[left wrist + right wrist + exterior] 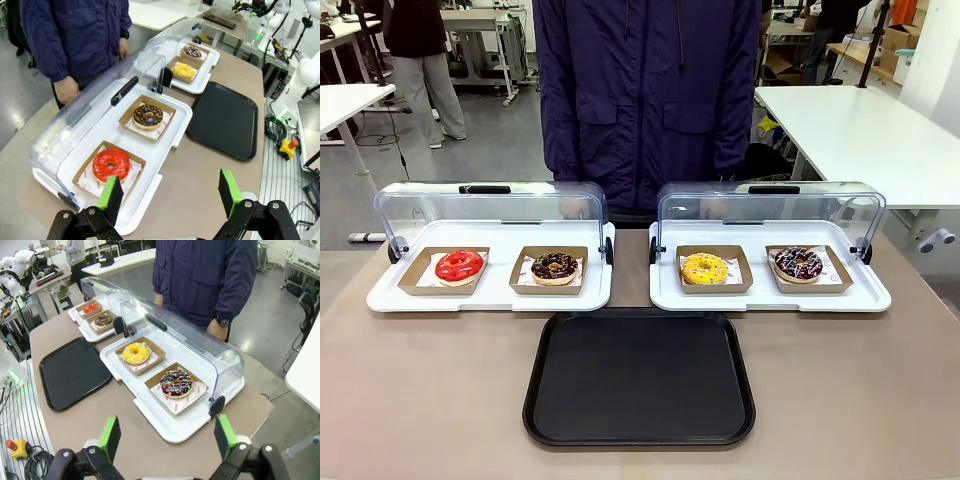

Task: Move the fourth donut from the left to the tray.
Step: Pick up the Paper togo box containing the Donut indicated by the person and place it on the Handle tray.

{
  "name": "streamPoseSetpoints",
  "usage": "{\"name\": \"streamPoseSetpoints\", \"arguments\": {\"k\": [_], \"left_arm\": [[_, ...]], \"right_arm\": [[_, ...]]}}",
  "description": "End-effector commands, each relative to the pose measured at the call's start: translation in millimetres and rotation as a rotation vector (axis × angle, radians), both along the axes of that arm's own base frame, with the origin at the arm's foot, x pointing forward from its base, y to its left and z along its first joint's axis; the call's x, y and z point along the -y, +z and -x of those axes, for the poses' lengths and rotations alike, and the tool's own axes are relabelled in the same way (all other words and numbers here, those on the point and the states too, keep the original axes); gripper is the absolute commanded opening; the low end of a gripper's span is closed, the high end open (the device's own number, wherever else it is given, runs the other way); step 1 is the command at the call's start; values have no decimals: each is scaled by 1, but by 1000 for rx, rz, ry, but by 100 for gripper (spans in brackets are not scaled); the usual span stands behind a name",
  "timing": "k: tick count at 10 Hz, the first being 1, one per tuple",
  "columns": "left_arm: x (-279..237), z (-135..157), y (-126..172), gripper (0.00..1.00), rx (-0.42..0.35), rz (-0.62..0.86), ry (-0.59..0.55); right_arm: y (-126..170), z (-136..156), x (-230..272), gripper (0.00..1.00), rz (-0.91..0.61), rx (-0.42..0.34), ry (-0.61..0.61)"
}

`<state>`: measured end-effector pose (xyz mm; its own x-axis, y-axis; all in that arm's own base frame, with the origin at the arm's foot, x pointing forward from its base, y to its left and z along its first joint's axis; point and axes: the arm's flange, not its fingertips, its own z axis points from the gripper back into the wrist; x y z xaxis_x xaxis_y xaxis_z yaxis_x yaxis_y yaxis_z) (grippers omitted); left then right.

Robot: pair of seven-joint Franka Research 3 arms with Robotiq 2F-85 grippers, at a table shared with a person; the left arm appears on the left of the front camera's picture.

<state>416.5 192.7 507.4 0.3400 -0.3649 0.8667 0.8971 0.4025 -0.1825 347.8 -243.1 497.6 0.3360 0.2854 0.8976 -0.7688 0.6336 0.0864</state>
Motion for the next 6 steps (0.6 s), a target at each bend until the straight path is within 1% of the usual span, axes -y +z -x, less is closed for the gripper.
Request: {"name": "streamPoseSetpoints", "arguments": {"k": [1,6], "left_arm": [[0,0,3,100,-1,2,-6],[0,0,3,100,-1,2,-6]], "right_arm": [[1,-4,2,100,-8,39,6],[1,-4,2,100,-8,39,6]]}}
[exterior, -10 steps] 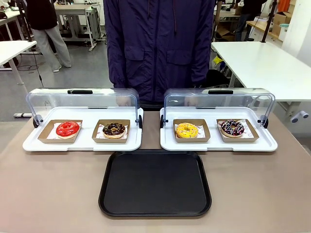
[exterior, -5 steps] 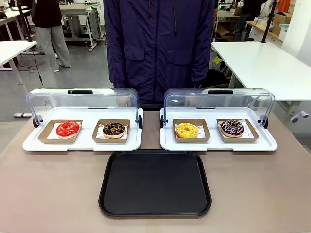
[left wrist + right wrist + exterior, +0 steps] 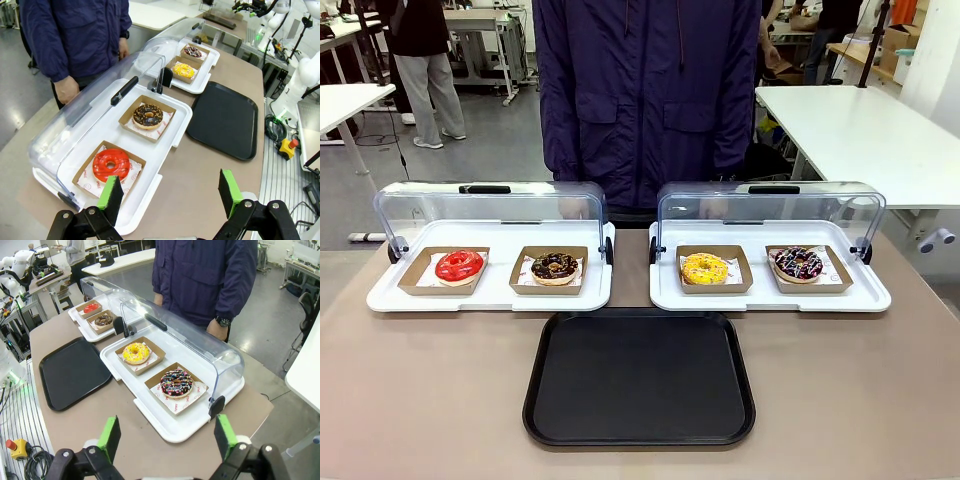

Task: Move the fourth donut from the left to the tray.
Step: Pick up the Paper togo box containing the Donut indicated by the person and place it on the Handle tray.

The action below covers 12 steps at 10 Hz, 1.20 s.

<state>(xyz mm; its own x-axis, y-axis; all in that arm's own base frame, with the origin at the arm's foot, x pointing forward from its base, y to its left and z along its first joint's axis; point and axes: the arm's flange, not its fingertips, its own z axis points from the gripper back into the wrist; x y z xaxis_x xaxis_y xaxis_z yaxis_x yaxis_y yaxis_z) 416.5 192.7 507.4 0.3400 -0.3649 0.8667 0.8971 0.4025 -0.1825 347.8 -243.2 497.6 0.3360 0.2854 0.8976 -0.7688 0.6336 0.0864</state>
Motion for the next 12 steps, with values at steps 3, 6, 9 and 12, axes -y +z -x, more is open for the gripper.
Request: {"name": "streamPoseSetpoints", "arguments": {"k": [3,6,9,12], "left_arm": [[0,0,3,100,-1,2,-6],[0,0,3,100,-1,2,-6],[0,0,3,100,-1,2,-6],[0,0,3,100,-1,2,-6]], "right_arm": [[1,-4,2,100,-8,39,6],[1,-4,2,100,-8,39,6],[1,-4,2,100,-8,39,6],[1,-4,2,100,-8,39,6]]}}
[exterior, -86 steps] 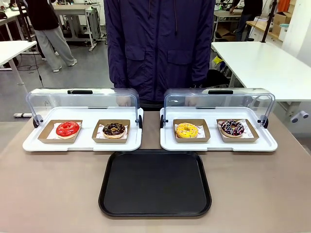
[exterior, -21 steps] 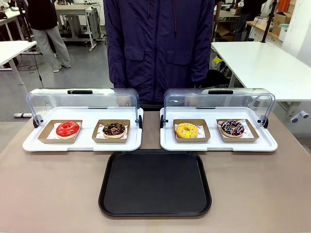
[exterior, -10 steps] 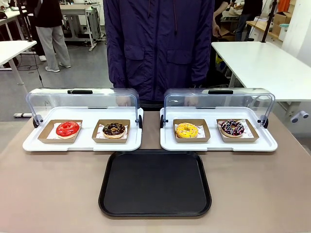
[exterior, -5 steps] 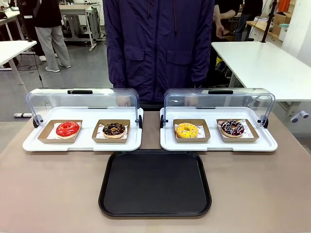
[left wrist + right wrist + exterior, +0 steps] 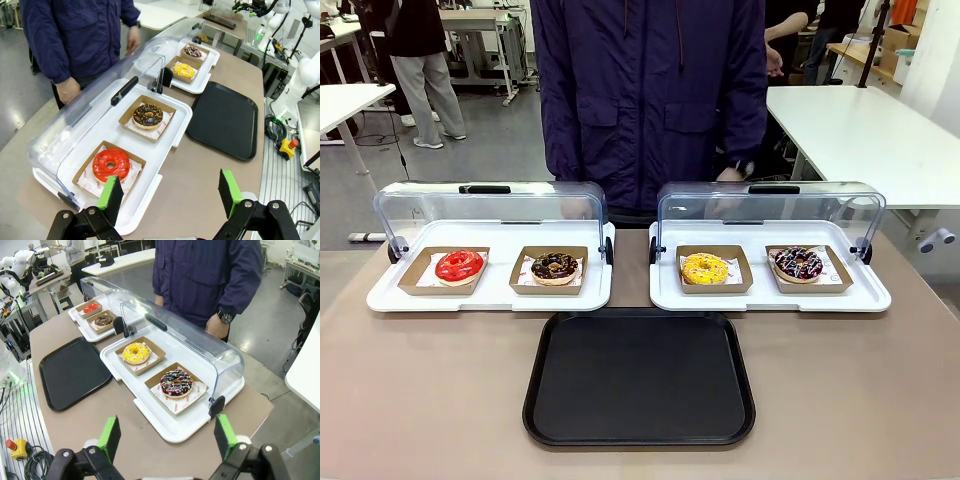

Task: Move the fourth donut from the left to the tray.
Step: Pick up the Paper togo box containing the Donut indicated by the person and place it on the Handle tray.

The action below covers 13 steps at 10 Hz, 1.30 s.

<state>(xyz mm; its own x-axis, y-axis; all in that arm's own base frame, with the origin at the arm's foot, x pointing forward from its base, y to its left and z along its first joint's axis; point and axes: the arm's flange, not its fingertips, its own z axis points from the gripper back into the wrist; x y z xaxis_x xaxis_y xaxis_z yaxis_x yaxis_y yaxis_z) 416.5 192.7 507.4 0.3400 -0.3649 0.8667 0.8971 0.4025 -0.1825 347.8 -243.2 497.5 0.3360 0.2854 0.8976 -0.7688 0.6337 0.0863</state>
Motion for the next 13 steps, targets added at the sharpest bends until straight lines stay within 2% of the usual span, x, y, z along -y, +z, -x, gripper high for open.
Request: {"name": "streamPoseSetpoints", "arguments": {"k": [1,13], "left_arm": [[0,0,3,100,-1,2,-6],[0,0,3,100,-1,2,-6]], "right_arm": [[1,-4,1,100,-8,39,6],[1,-4,1,100,-8,39,6]]}}
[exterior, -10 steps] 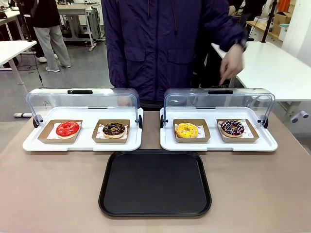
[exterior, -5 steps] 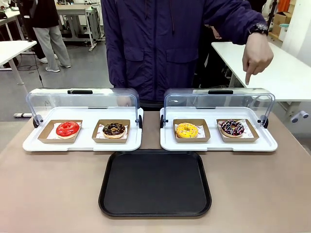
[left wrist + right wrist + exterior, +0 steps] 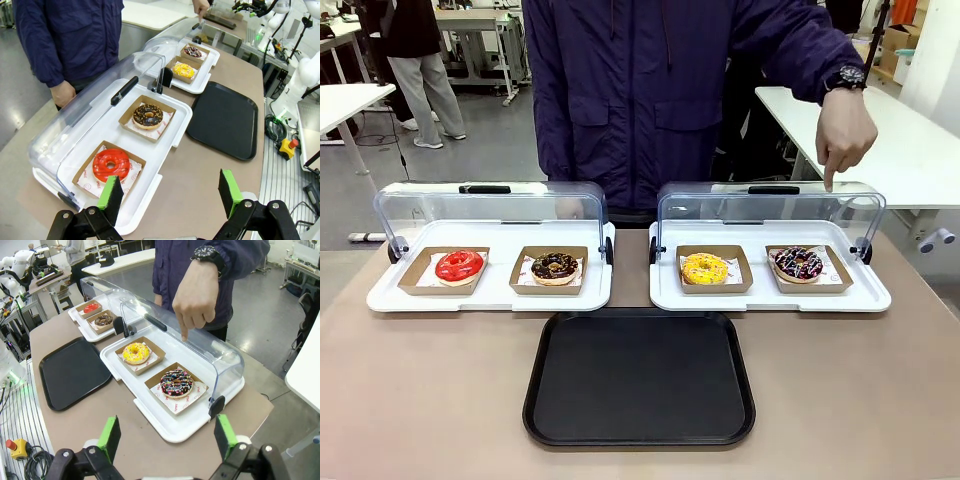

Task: Move the fourth donut from the left to the tray.
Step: Pick up the Paper togo box containing the Donut indicated by the person and place it on the Handle tray.

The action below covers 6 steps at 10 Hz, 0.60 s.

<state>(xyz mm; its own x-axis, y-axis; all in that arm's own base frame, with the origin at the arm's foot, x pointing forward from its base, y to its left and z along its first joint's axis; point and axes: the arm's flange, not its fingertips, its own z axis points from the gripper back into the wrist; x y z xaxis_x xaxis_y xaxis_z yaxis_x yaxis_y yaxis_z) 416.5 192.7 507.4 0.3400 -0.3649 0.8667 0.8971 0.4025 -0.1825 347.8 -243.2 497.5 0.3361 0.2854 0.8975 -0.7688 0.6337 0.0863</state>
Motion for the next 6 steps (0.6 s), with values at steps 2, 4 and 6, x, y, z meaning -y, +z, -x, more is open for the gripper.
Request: {"name": "streamPoseSetpoints", "arguments": {"k": [2,4,6], "left_arm": [[0,0,3,100,-1,2,-6],[0,0,3,100,-1,2,-6],[0,0,3,100,-1,2,-6]], "right_arm": [[1,-4,1,100,-8,39,6],[1,-4,1,100,-8,39,6],[1,-4,1,100,-8,39,6]]}}
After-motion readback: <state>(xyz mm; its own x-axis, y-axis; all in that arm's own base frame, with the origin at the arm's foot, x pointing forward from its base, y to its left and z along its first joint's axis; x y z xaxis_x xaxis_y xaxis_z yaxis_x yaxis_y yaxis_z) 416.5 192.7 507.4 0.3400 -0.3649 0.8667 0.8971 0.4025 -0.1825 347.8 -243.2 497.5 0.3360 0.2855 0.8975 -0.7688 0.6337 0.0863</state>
